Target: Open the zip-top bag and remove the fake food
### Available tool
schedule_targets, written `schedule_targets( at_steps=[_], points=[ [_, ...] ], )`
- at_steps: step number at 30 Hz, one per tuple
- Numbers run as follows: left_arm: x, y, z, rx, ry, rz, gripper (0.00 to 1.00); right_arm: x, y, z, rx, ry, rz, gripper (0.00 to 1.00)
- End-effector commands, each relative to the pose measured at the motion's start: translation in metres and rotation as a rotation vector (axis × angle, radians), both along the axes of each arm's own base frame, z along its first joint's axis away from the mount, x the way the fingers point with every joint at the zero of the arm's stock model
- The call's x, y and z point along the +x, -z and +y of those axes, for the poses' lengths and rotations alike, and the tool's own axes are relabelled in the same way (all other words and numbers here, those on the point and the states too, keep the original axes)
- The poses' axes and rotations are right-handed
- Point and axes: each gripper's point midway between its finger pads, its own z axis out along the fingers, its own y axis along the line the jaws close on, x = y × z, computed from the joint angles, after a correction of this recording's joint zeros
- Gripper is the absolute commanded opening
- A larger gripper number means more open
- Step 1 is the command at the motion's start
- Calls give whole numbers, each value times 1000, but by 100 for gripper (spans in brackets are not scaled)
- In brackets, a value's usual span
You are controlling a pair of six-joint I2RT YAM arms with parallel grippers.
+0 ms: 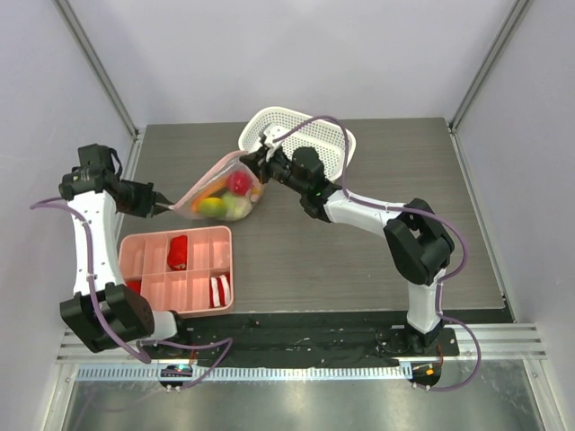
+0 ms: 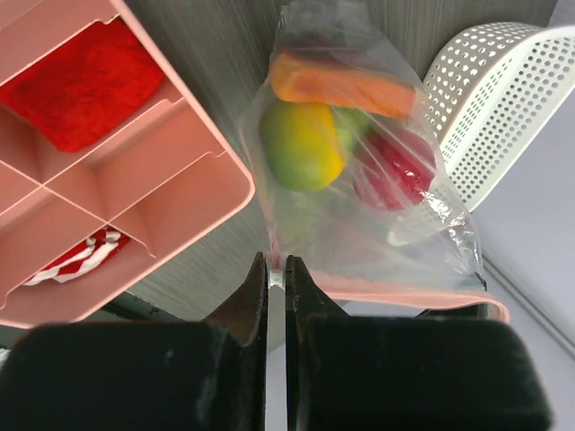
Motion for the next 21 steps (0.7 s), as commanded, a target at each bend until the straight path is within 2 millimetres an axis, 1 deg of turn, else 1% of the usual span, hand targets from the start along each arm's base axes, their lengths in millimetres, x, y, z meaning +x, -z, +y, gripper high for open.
schedule_targets(
  at_steps=[1,3,4,5,6,7,8,9,10,11,12,13,14,15,16,17,18,19,20,21],
  points=[
    [-42,1,27,113,-38,72,0,30,-52,-38,116,148,-93,1],
    [-49,2,31,117,-49,80,0,30,-53,-33,123,130,-96,1],
    [-50,0,31,121,-54,67,0,32,-52,-31,120,123,-95,1],
    [-49,-1,30,118,-51,60,0,28,-52,-26,117,94,-97,1],
    [-44,-5,27,103,-36,28,2,28,-57,-24,124,81,-103,1],
    [-41,-8,23,84,-15,6,8,28,-54,-21,121,66,-103,1],
    [-37,-11,21,74,2,-21,25,23,-53,-14,131,24,-86,1],
    [-32,-16,14,43,29,-58,34,21,-56,-10,132,-4,-89,1],
    [-27,-21,14,61,56,-98,44,19,-52,-5,123,-29,-78,1],
    [-24,-30,7,81,100,-150,58,16,-50,-3,116,-49,-69,1],
    [-20,-37,5,106,132,-189,67,12,-50,0,116,-66,-70,1],
    [-22,-40,4,139,168,-196,74,11,-46,2,107,-81,-63,1],
    [-18,-53,-1,169,214,-242,75,9,-43,4,91,-101,-55,1],
    [-14,-59,-4,187,241,-271,75,3,-42,8,80,-143,-59,1],
    [-8,-74,-8,209,277,-327,73,-1,-41,10,69,-170,-62,1],
    [2,-73,-21,214,365,-341,72,-6,-41,13,64,-202,-64,1],
    [7,-75,-34,209,426,-354,69,-16,-39,18,47,-271,-66,1],
    [10,-83,-43,229,478,-349,64,-19,-39,20,37,-299,-66,1],
    [13,-84,-53,251,546,-349,61,-21,-36,23,21,-321,-48,1],
    [19,-76,-79,248,654,-332,58,-27,-35,25,15,-359,-44,1]
  ],
)
